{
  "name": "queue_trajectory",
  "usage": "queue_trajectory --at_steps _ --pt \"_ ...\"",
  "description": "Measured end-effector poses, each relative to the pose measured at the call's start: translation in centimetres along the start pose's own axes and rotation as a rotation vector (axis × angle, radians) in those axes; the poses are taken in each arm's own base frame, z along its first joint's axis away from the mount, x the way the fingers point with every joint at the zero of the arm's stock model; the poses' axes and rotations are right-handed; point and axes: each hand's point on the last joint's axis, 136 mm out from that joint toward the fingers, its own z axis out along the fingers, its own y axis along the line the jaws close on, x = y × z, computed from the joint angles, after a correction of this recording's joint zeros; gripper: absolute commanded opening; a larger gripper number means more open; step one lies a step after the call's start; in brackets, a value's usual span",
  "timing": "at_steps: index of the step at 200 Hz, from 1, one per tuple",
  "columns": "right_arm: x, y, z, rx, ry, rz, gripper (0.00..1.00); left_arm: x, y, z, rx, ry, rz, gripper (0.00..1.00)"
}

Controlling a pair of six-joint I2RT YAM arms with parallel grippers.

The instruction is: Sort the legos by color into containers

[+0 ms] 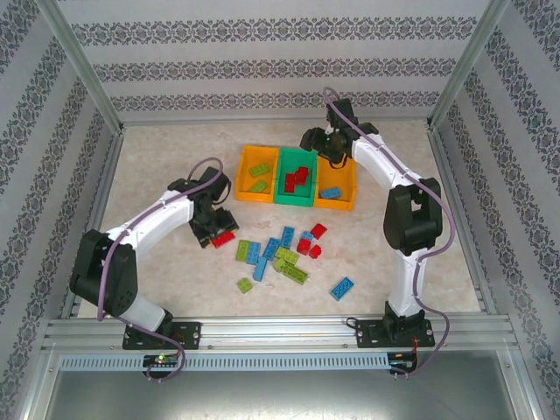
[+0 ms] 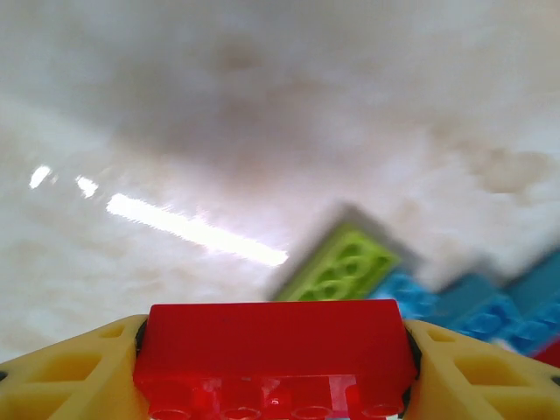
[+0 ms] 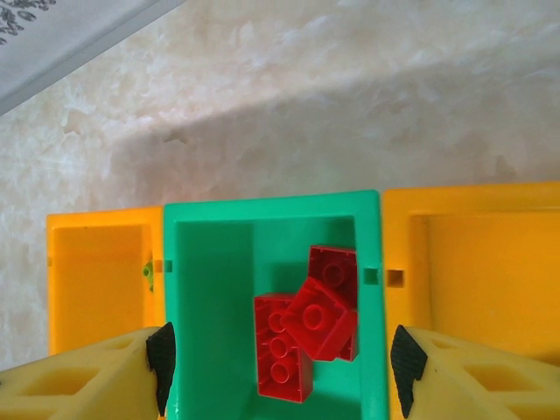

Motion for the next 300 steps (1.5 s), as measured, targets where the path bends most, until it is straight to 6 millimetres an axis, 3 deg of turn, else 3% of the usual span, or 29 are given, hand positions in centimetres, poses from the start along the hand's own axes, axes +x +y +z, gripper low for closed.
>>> queue_trajectory --at_steps 37,74,99,134,185,213,300 --pt "0.8 -2.7 -0.1 0.042 0.020 -0.001 0.69 -4.6 -7.7 -2.2 0.132 -0.072 0.122 0.53" --pt "4.0 -4.7 -1.3 0.077 0.069 -0.047 0.69 -8.7 -15.2 -1.5 0.259 -0.090 0.224 0.52" --pt "6.0 -5.8 -2.6 0.098 0.085 -0.061 0.69 -10.4 -19.1 -0.8 0.333 -0.085 0.266 0.51" --pt "7.6 -6.9 -3.9 0.116 0.085 -0.057 0.69 -11.8 -23.0 0.0 0.428 -0.064 0.288 0.51" --pt "10.2 -7.5 -4.2 0.124 0.114 -0.078 0.70 -11.7 -25.2 2.1 0.507 0.022 0.226 0.55" --pt "12.9 -7.0 -4.6 0.111 0.153 -0.158 0.70 -11.5 -25.6 3.3 0.526 0.064 0.187 0.61" --pt "22.8 -6.8 -6.8 0.049 0.303 -0.451 0.72 -11.5 -26.1 3.0 0.554 0.072 0.174 0.81"
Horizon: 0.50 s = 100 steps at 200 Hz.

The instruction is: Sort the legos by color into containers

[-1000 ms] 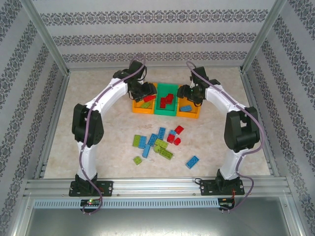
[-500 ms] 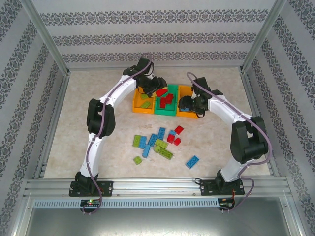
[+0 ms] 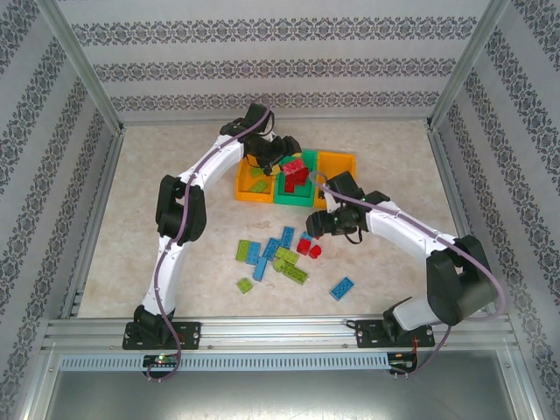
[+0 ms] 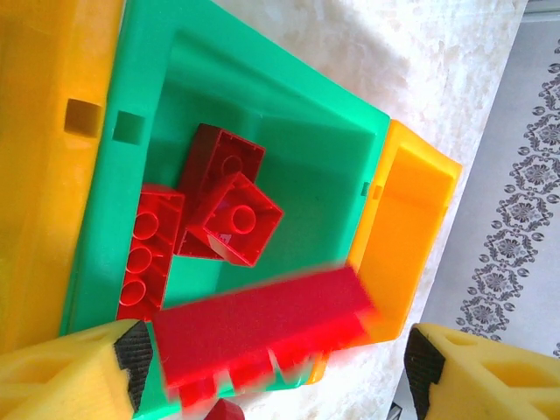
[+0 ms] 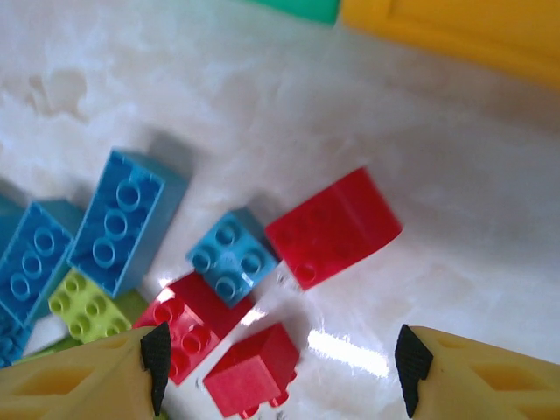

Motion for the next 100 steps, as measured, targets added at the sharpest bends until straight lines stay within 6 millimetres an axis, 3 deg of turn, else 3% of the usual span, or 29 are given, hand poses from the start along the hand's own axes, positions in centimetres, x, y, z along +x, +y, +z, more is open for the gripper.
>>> queue_trajectory --at_steps 39,79,100 --pt "2.4 1.5 0.6 0.001 0.051 -0.123 0.72 -0.1 -0.2 0.0 0.006 -0.006 0.010 0.90" --pt "3.4 0.9 0.6 0.044 0.083 -0.180 0.69 -0.2 -0.4 -0.2 0.012 -0.010 0.030 1.00" --pt "3.8 0.8 0.9 0.053 0.105 -0.209 0.66 -0.3 -0.6 -0.4 0.013 -0.016 0.040 1.00"
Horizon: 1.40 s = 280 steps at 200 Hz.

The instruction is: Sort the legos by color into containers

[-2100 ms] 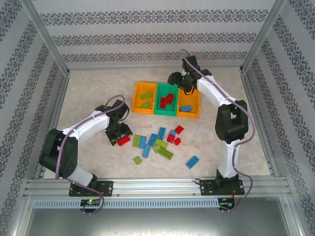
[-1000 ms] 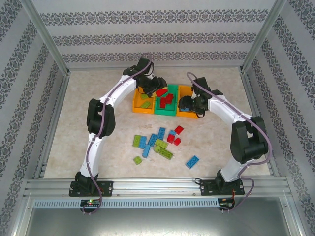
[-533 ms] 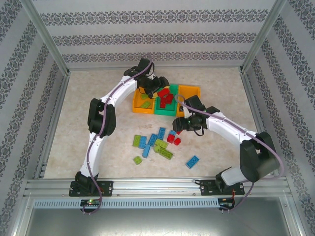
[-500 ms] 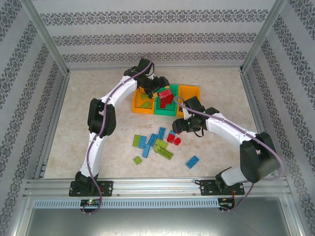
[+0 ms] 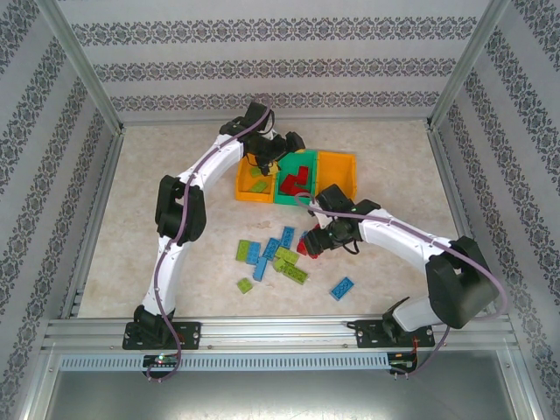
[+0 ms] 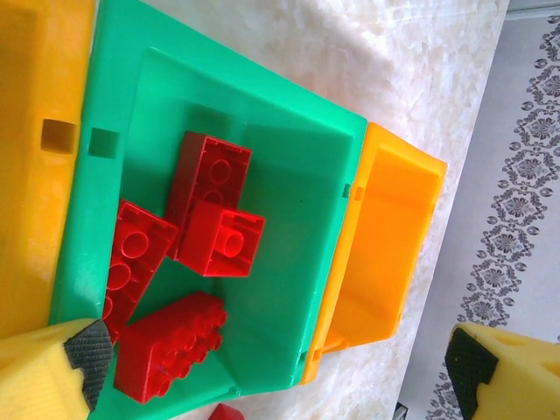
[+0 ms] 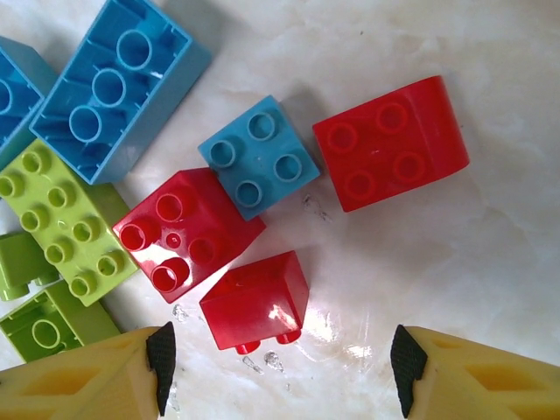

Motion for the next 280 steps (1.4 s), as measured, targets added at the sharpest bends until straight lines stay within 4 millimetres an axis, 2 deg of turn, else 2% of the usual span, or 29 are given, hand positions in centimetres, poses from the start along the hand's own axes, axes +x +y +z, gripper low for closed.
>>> queue_trajectory --at_steps 40,92,136,173,205,235,261,280 --pt "1.2 0.0 1.4 0.004 0.073 -0.047 0.56 -0.1 -0.4 -0.5 0.003 -0.013 0.011 1.00" --pt "1.9 0.7 2.3 -0.004 0.133 -0.110 0.56 0.1 -1.1 -1.8 0.010 -0.029 0.023 1.00" --pt "1.6 1.3 3.1 -0.004 0.163 -0.153 0.55 0.6 -0.4 -1.8 -0.008 -0.020 0.012 1.00" --pt "1.5 1.1 3.8 0.007 0.189 -0.161 0.41 0.9 0.3 -1.7 -0.023 -0.015 0.003 1.00" --pt "1.6 0.9 3.6 0.026 0.197 -0.174 0.34 1.2 0.6 -1.8 -0.029 -0.011 -0.001 1.00" --pt "1.6 0.8 2.8 0.031 0.188 -0.176 0.34 1.1 0.6 -1.8 -0.024 -0.015 0.001 1.00" --pt "0.5 1.0 1.1 0.012 0.121 -0.162 0.33 1.1 0.5 -1.8 -0.023 -0.016 0.003 1.00" --pt "-1.3 0.7 -0.4 -0.009 0.056 -0.123 0.33 1.1 0.6 -1.8 -0.024 -0.016 0.003 1.00"
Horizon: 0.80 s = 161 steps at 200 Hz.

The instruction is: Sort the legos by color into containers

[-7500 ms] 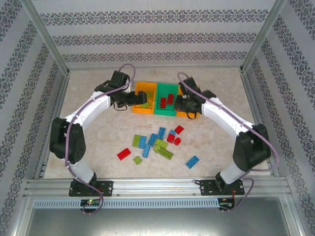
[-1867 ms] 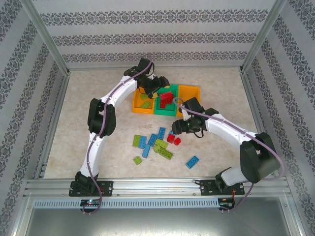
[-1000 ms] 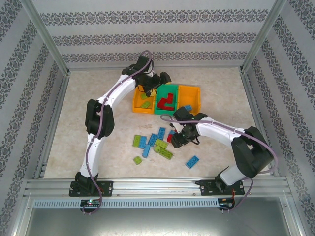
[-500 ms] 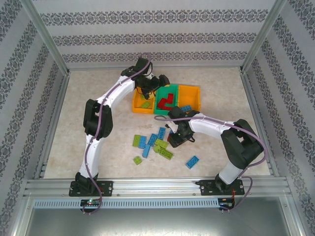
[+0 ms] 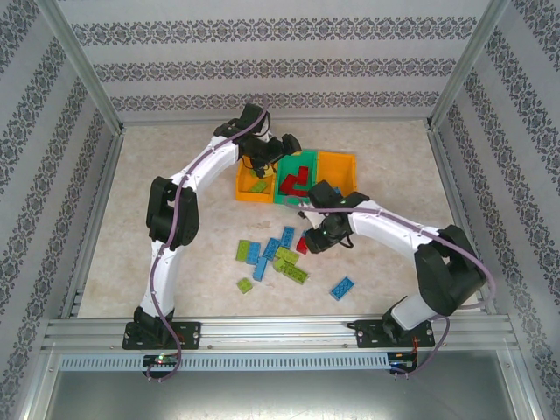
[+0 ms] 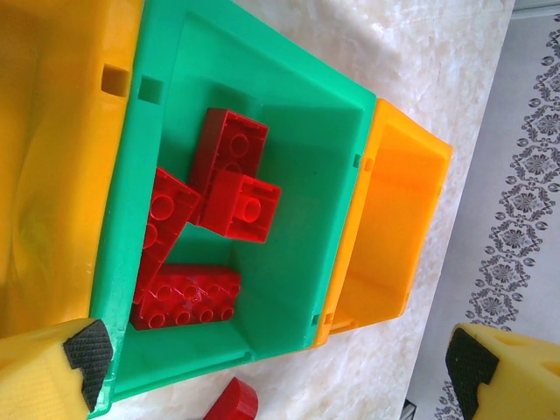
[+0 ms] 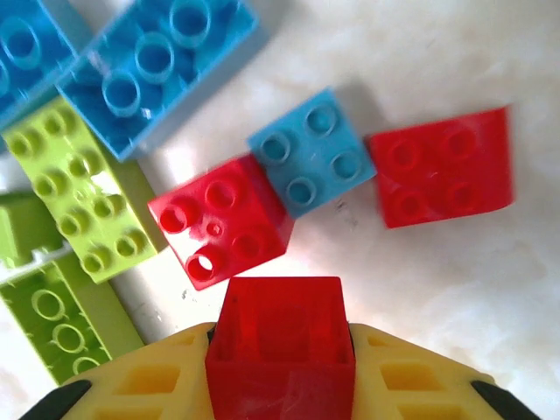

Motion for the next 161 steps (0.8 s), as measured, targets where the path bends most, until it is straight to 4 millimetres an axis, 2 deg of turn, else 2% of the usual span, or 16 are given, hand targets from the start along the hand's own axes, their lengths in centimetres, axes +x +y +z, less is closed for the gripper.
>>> queue_trajectory --at_steps 27,55,75,95,130,161 --pt "-4.3 -1.5 -2.3 -0.035 -0.126 0.116 0.33 0.1 0.4 0.1 -0.013 0.001 0.019 1.00" --pt "-11.5 -3.7 -4.3 -0.092 -0.267 0.260 0.33 0.1 0.9 -0.3 -0.042 -0.008 0.047 1.00" --pt "-16.0 -4.6 -4.5 -0.134 -0.324 0.325 0.33 0.5 1.3 -1.2 -0.067 -0.019 0.063 1.00" --pt "-19.4 -5.1 -4.0 -0.178 -0.341 0.383 0.32 0.7 1.8 -2.3 -0.087 -0.032 0.069 1.00" --pt "-21.8 -6.2 -2.1 -0.208 -0.315 0.490 0.35 0.8 5.0 -4.8 -0.142 -0.063 0.013 1.00" --pt "-22.8 -7.4 -1.3 -0.210 -0.304 0.571 0.40 0.9 7.5 -6.1 -0.197 -0.081 -0.023 1.00"
